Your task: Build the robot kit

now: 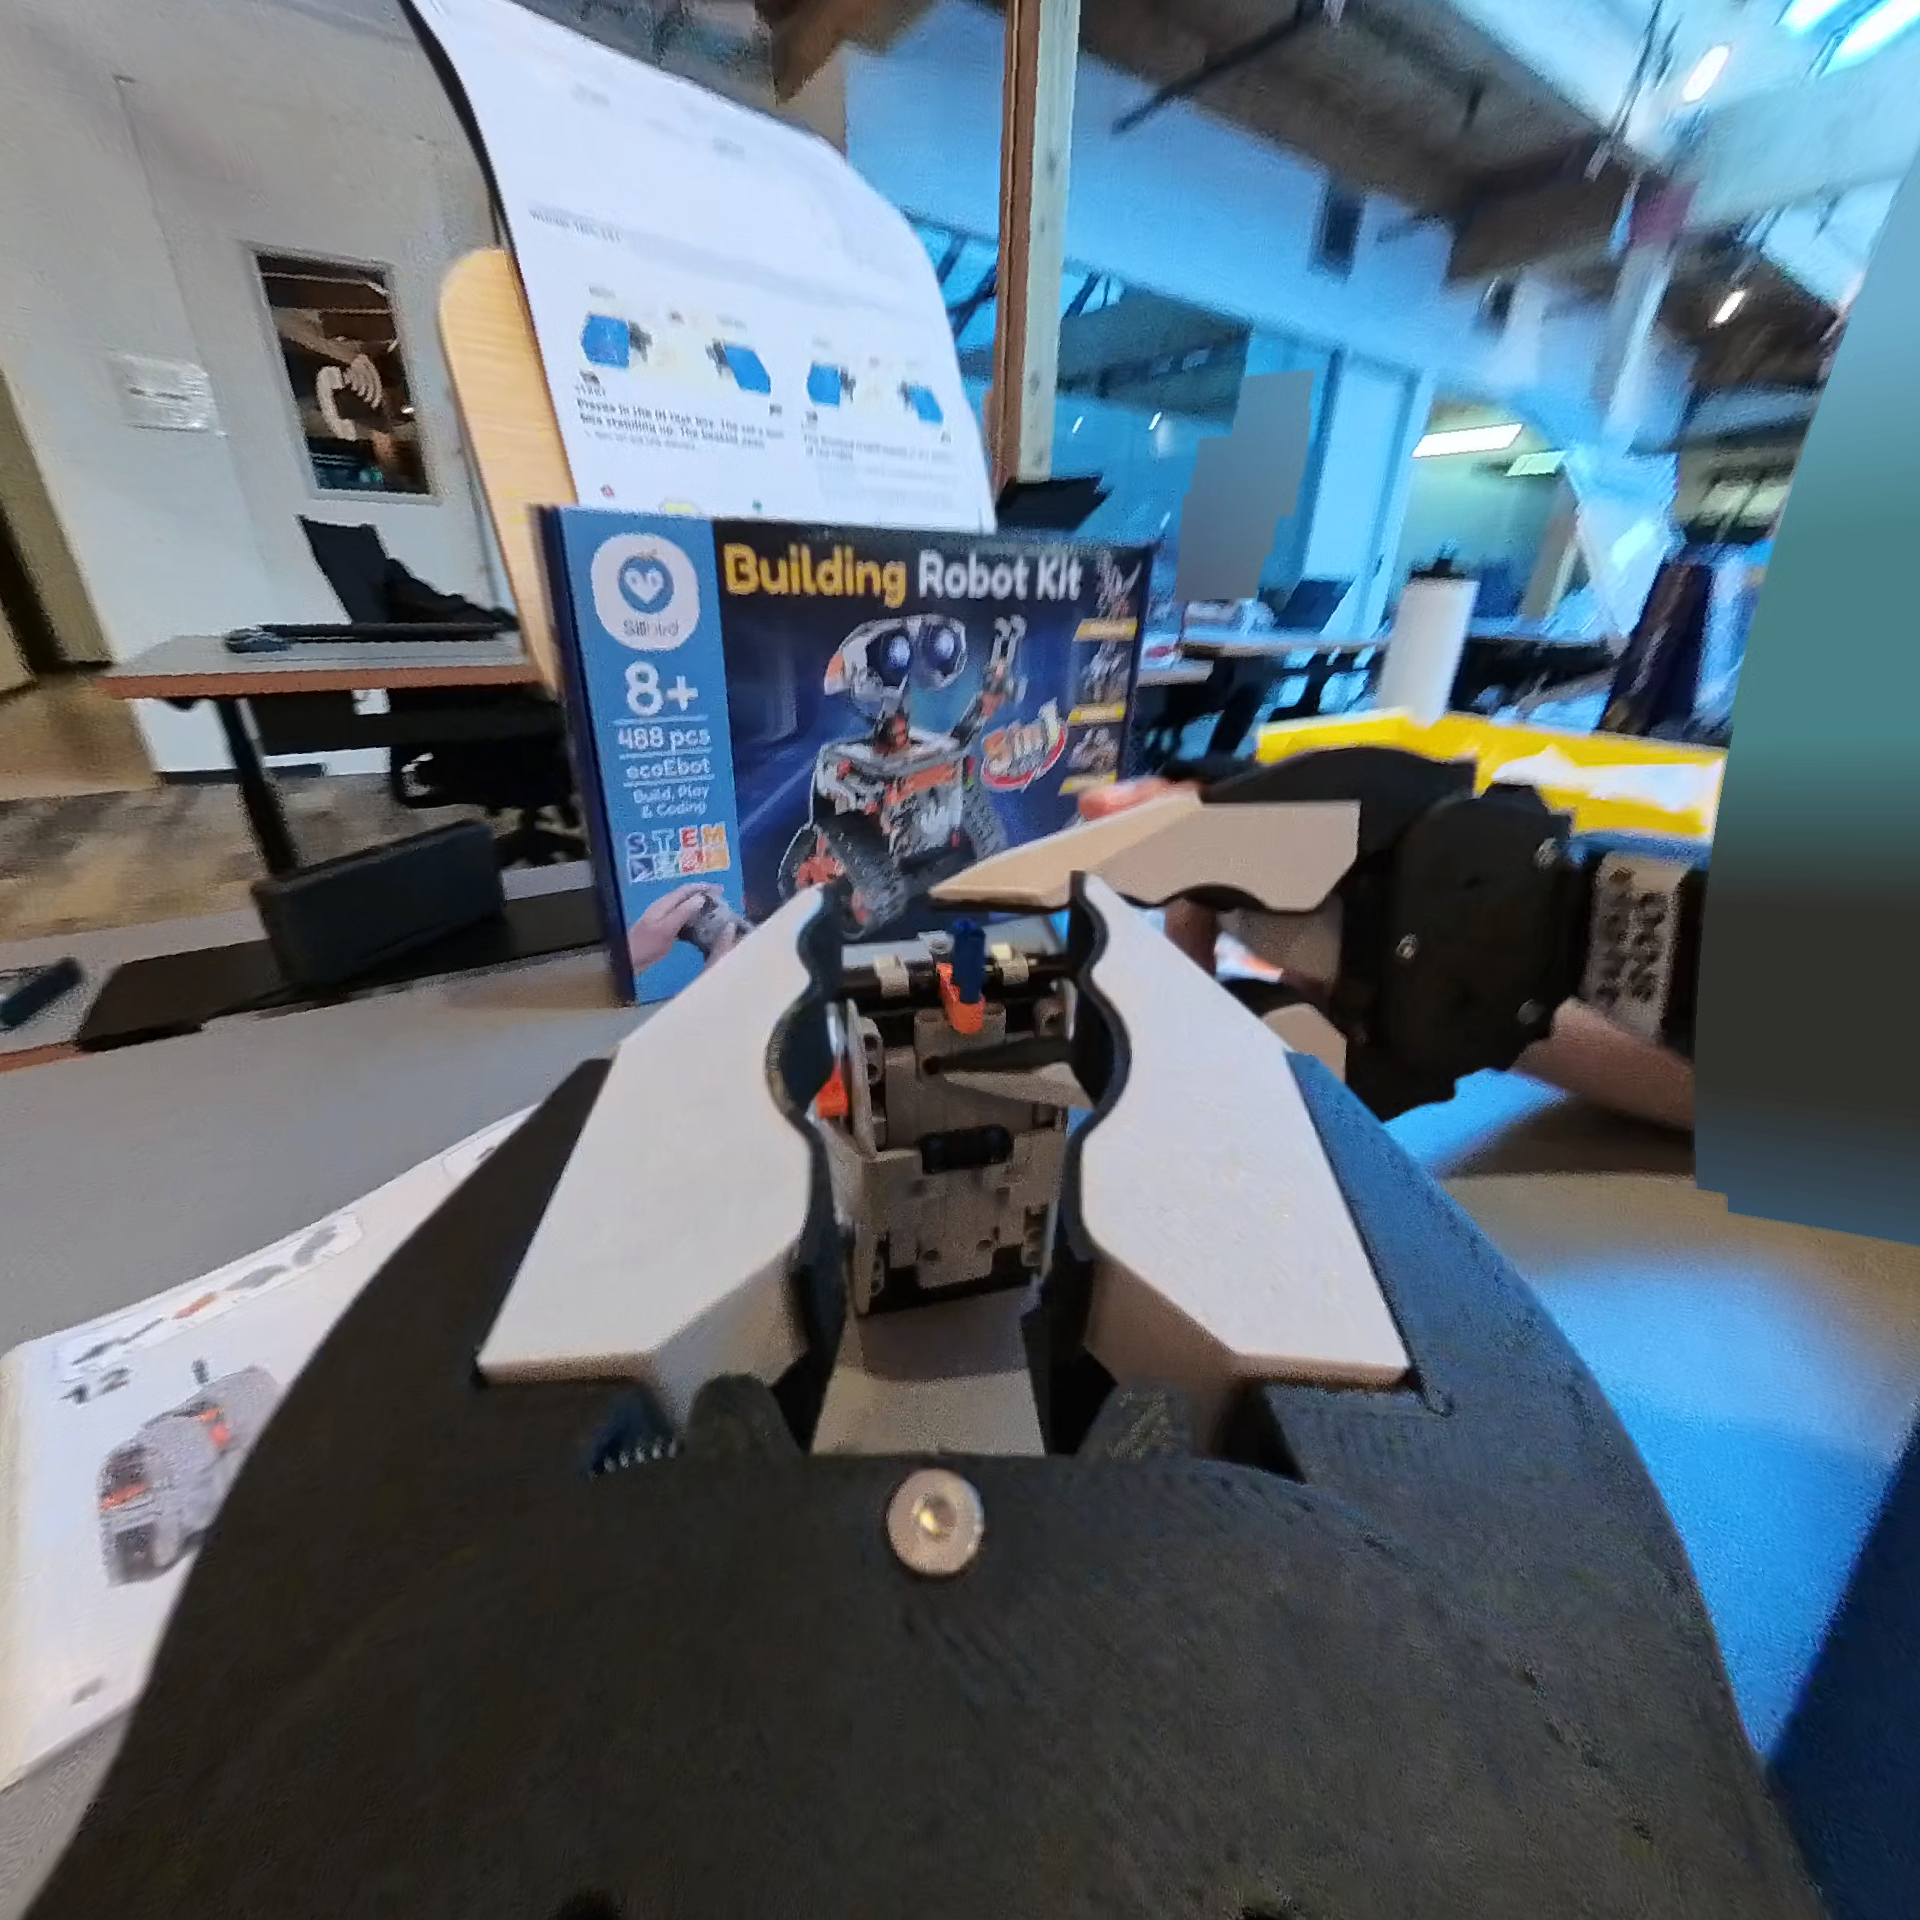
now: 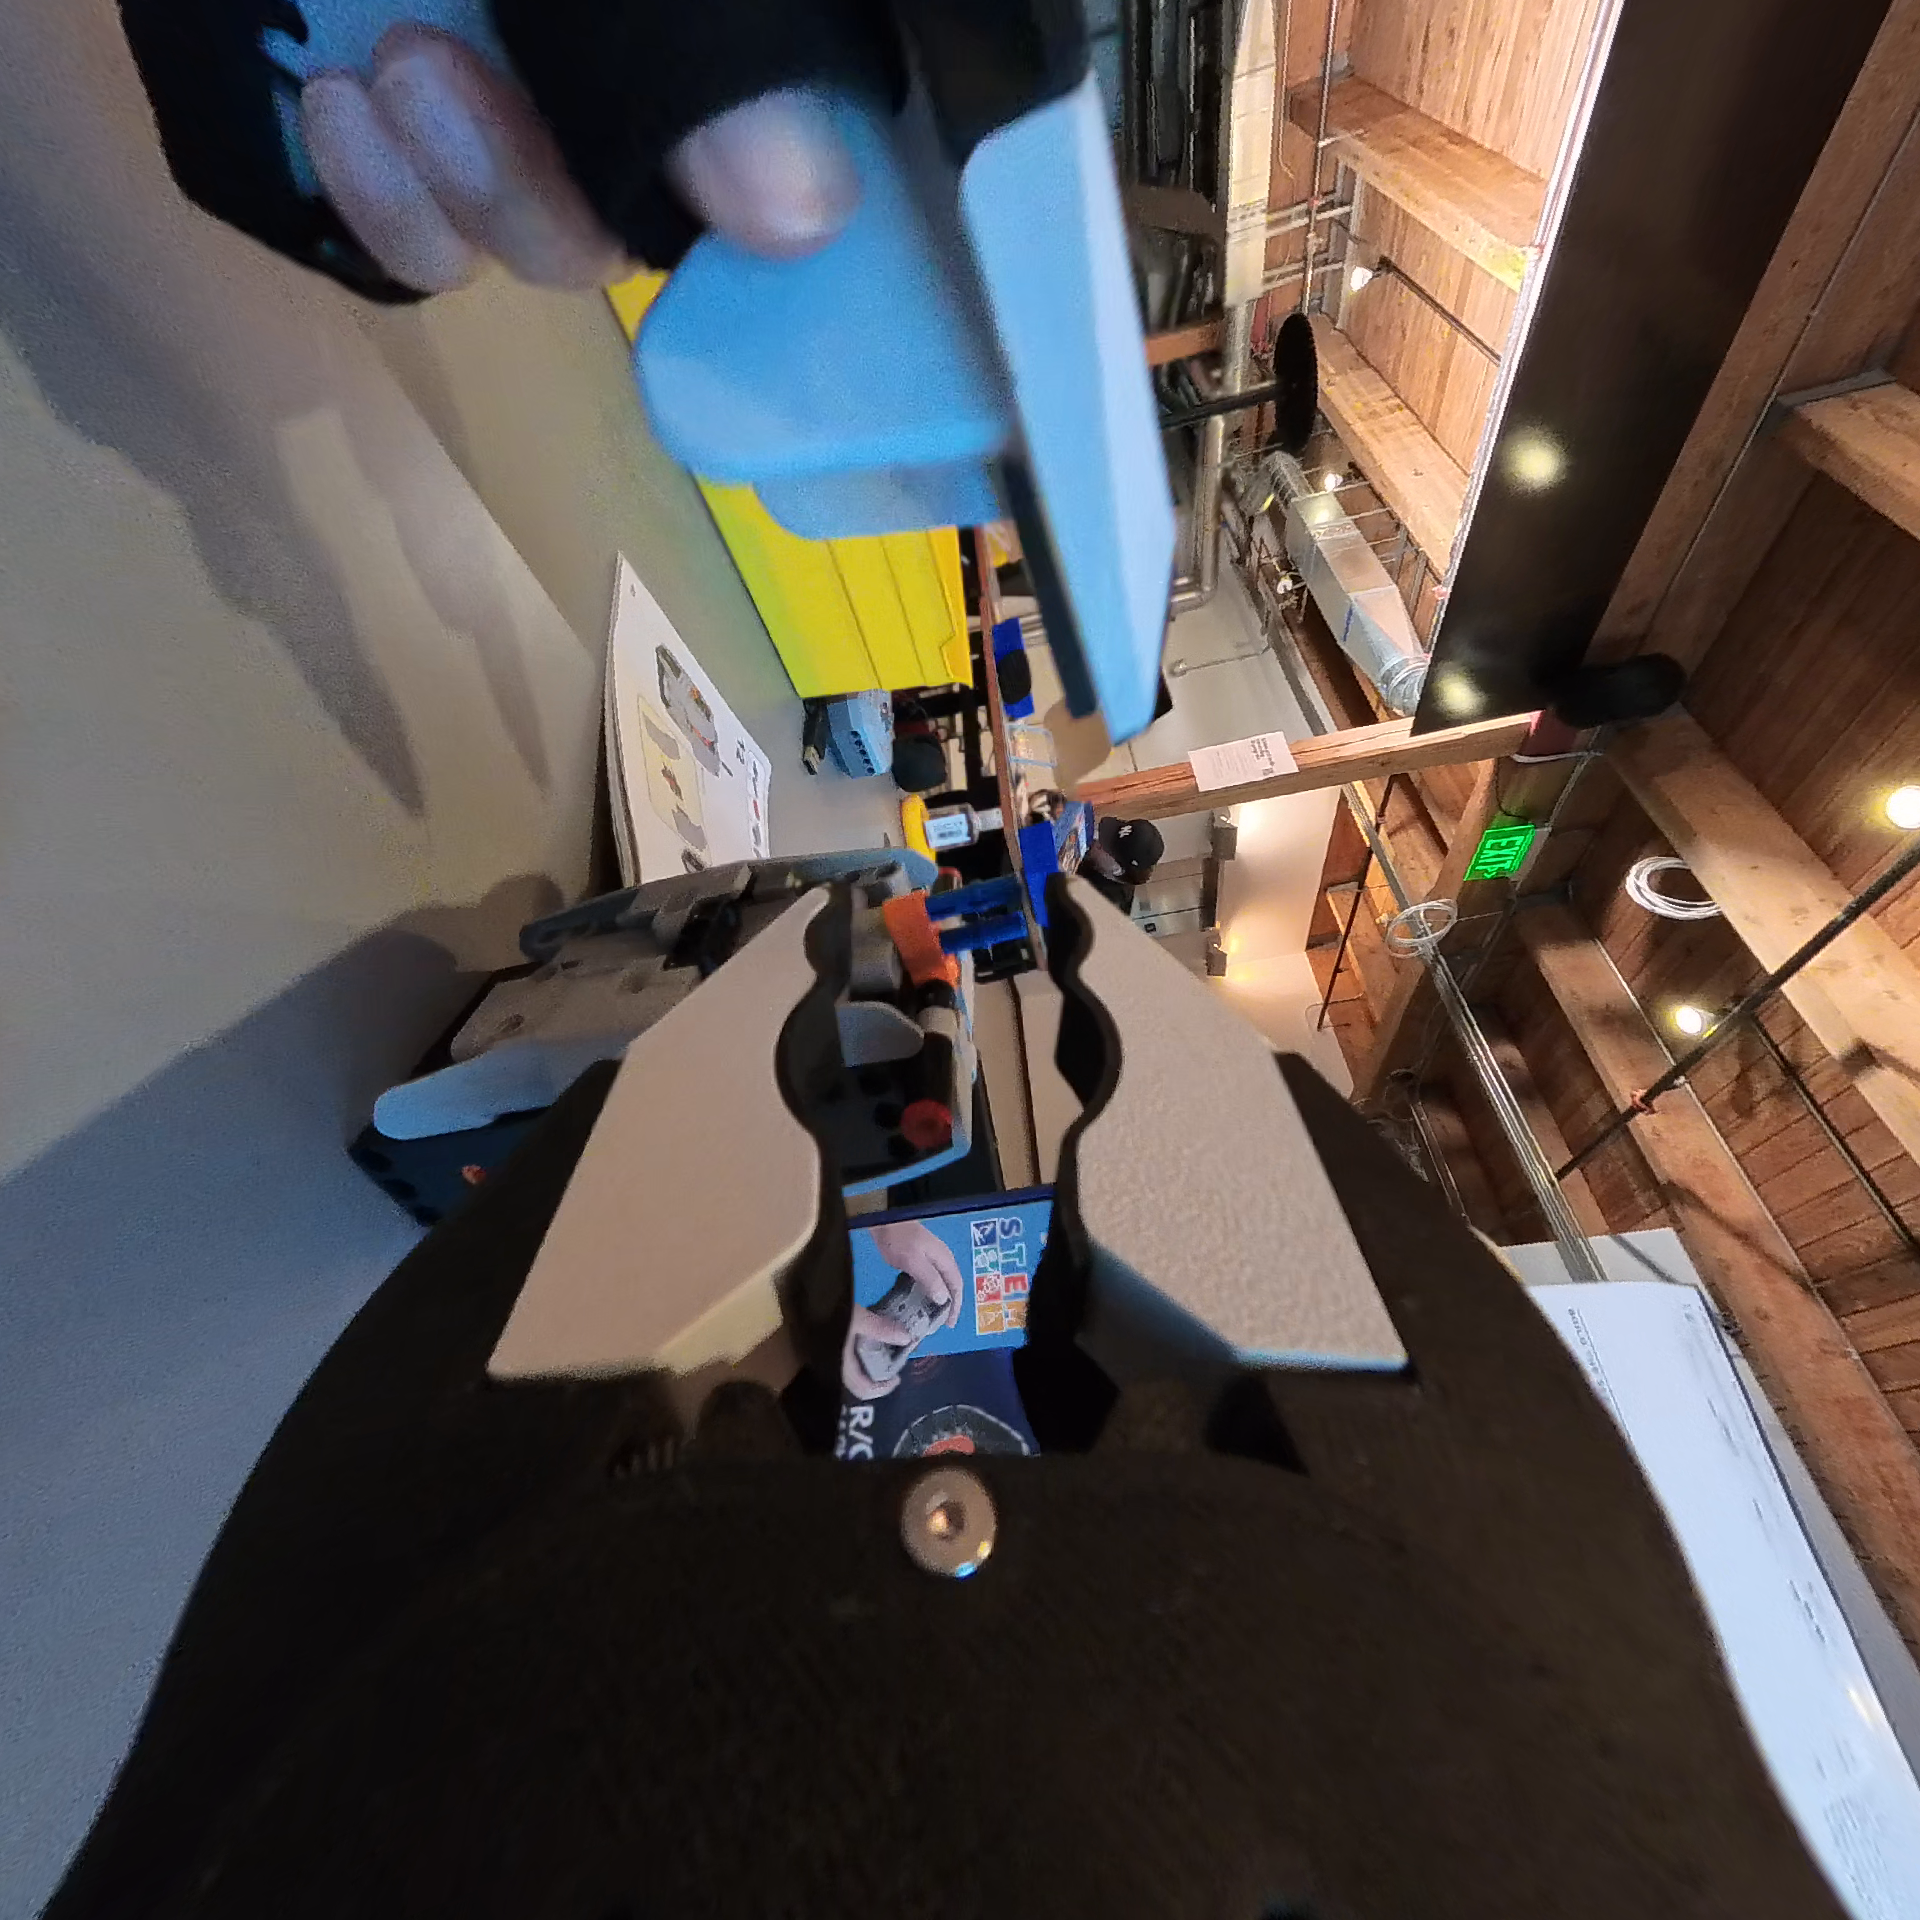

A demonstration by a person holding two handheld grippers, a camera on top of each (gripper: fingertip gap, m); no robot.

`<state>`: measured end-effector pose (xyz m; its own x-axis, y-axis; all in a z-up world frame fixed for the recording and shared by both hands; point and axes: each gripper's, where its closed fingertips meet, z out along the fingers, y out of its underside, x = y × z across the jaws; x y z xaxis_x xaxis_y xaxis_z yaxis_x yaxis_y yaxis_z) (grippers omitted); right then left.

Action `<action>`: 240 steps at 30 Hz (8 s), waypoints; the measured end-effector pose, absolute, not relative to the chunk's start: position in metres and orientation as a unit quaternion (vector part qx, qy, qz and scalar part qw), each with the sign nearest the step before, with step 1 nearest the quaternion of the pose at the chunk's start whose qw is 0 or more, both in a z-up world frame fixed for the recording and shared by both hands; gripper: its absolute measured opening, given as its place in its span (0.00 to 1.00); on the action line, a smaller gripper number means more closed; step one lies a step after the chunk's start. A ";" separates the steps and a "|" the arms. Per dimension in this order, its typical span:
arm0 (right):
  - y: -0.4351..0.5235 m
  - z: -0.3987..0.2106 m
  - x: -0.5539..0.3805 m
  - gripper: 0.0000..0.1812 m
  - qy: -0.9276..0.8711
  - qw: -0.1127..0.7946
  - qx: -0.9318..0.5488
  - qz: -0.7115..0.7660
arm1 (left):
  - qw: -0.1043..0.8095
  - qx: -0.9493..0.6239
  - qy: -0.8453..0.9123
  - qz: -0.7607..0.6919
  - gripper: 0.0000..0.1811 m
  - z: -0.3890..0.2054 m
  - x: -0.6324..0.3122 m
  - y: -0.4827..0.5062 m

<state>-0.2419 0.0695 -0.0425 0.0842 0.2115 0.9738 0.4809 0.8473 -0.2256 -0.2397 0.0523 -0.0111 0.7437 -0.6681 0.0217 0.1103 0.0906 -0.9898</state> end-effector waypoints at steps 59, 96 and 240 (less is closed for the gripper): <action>0.100 -0.073 -0.139 0.20 -0.414 0.620 -0.644 0.174 | 0.481 -0.690 0.367 -0.397 0.32 -0.089 -0.189 0.082; 0.074 -0.056 -0.187 0.16 -0.431 0.598 -0.623 0.263 | 0.123 -0.702 0.133 -0.689 0.29 -0.091 -0.200 0.044; 0.045 -0.053 -0.198 0.12 -0.742 0.451 -0.496 0.019 | 0.152 -0.705 0.286 -0.631 0.27 -0.091 -0.190 0.013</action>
<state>-0.1977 0.0445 -0.0534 -0.1008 0.7526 0.6507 0.7189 0.5072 -0.4753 -0.1898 0.0134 -0.0913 0.0394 -0.5955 0.8024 -0.2110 -0.7898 -0.5759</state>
